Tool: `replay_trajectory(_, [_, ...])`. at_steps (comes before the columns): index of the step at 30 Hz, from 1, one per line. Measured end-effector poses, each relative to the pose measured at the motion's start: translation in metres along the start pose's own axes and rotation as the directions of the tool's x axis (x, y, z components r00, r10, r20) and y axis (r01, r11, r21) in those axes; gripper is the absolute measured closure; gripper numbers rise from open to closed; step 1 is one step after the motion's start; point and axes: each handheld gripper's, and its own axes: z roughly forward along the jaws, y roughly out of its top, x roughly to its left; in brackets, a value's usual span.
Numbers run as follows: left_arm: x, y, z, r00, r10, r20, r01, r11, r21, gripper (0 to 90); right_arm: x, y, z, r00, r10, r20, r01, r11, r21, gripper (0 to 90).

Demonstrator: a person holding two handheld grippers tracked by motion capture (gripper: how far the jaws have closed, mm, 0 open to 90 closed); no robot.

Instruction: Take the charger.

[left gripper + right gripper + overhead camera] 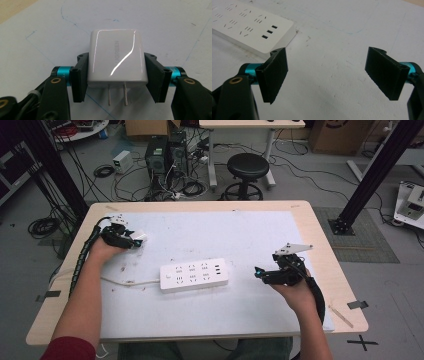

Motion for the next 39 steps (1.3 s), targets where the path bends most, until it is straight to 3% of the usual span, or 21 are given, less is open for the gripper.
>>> replay_trajectory(7, [-0.005,0.005,-0.007,1.0,0.004,0.008,-0.004,1.0,0.006,42.5,-0.002,-0.002,0.001,0.9999,0.01,-0.002,-0.01,1.0,-0.002,18.9])
replay_trajectory(11, [-0.015,0.014,-0.03,0.9994,0.034,0.001,-0.034,0.9993,-0.016,42.5,0.0,-0.002,-0.001,0.9998,0.018,-0.007,-0.018,1.0,-0.012,18.9])
replay_trajectory(13, [-0.015,0.014,-0.03,0.9994,0.034,0.001,-0.034,0.9993,-0.016,42.5,0.0,-0.001,-0.002,0.9998,0.017,-0.01,-0.017,1.0,-0.013,18.9])
replay_trajectory(14, [-0.023,0.019,-0.046,0.9988,0.048,-0.007,-0.048,0.998,-0.042,42.5,0.0,0.0,-0.002,0.9999,0.009,-0.01,-0.009,1.0,-0.013,18.9])
replay_trajectory(16, [-0.027,0.021,-0.051,0.9987,0.051,-0.009,-0.052,0.9969,-0.059,42.5,0.0,0.001,-0.003,0.9999,0.008,-0.009,-0.008,1.0,-0.014,18.9])
replay_trajectory(18, [-0.04,0.024,-0.066,0.9981,0.058,-0.02,-0.059,0.9959,-0.069,42.5,-0.002,0.0,-0.004,0.9998,-0.004,-0.019,0.004,1.0,-0.02,18.9])
replay_trajectory(21, [-0.045,0.024,-0.07,0.9977,0.063,-0.023,-0.065,0.9949,-0.077,42.5,-0.003,-0.001,-0.004,0.9996,-0.002,-0.027,0.001,1.0,-0.018,18.9])
replay_trajectory(23, [-0.067,0.024,-0.087,0.9974,0.066,-0.028,-0.068,0.9943,-0.083,42.5,-0.004,-0.002,-0.005,0.9994,-0.005,-0.034,0.004,1.0,-0.016,18.9])
replay_trajectory(25, [-0.079,0.023,-0.094,0.9968,0.074,-0.03,-0.076,0.9937,-0.083,42.5,-0.005,-0.003,-0.008,0.9988,-0.014,-0.046,0.013,1.0,-0.023,18.9])
replay_trajectory(28, [-0.085,0.023,-0.098,0.9967,0.075,-0.031,-0.077,0.9936,-0.083,42.5,-0.005,-0.003,-0.01,0.9988,-0.014,-0.048,0.013,1.0,-0.023,18.9])
replay_trajectory(30, [-0.101,0.022,-0.108,0.9964,0.078,-0.035,-0.081,0.9916,-0.101,42.5,-0.005,-0.002,-0.015,0.9983,-0.025,-0.052,0.023,0.999,-0.034,18.9])
replay_trajectory(31, [-0.101,0.022,-0.108,0.9964,0.078,-0.035,-0.081,0.9916,-0.101,42.5,-0.005,-0.002,-0.015,0.9983,-0.025,-0.052,0.023,0.999,-0.034,18.9])
replay_trajectory(32, [-0.116,0.02,-0.119,0.9976,0.063,-0.03,-0.066,0.9897,-0.127,42.6,-0.005,-0.004,-0.019,0.9978,-0.033,-0.057,0.03,0.998,-0.052,18.9])
replay_trajectory(36, [-0.131,0.016,-0.13,0.9982,0.059,-0.005,-0.059,0.9856,-0.158,42.5,-0.005,-0.008,-0.019,0.9977,-0.026,-0.063,0.023,0.998,-0.055,18.9])
replay_trajectory(38, [-0.131,0.016,-0.13,0.9982,0.059,-0.005,-0.059,0.9856,-0.158,42.5,-0.005,-0.008,-0.019,0.9974,-0.024,-0.068,0.021,0.998,-0.056,18.9])
replay_trajectory(39, [-0.142,0.014,-0.135,0.9975,0.069,0.015,-0.065,0.9809,-0.184,42.5,-0.005,-0.008,-0.019,0.9974,-0.024,-0.068,0.021,0.998,-0.056,18.9])
